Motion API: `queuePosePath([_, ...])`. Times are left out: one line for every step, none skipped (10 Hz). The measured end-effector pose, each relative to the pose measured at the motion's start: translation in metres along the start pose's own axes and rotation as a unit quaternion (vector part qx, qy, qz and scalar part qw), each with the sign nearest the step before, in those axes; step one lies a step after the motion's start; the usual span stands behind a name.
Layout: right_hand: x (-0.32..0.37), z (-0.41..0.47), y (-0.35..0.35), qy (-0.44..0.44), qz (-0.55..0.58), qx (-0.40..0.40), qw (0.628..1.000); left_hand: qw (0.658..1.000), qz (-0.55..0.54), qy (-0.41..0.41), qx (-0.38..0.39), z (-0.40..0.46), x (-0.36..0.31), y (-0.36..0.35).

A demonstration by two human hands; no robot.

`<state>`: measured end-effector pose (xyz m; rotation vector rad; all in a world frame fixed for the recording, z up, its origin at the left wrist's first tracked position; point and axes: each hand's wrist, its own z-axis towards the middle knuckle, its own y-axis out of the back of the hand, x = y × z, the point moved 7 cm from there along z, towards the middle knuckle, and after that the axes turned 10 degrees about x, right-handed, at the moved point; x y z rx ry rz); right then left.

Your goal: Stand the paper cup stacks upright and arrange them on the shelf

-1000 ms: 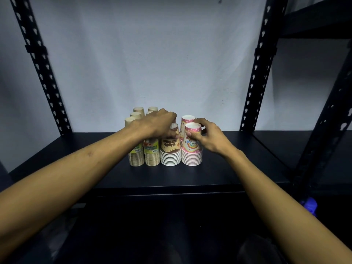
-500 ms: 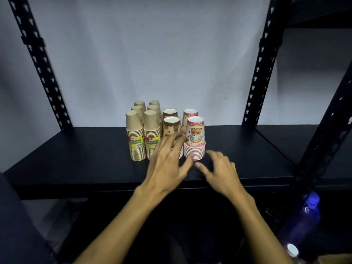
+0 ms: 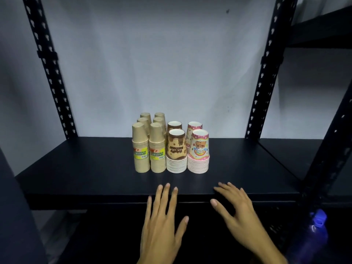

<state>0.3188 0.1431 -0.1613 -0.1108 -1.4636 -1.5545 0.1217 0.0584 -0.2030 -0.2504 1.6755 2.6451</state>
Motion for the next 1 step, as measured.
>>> queuePosePath([0.0337, -0.0129, 0.0744, 0.049, 0.205, -0.060, 0.976, 0.997, -0.049, -0.016, -0.055, -0.0243, -0.0049, -0.0154])
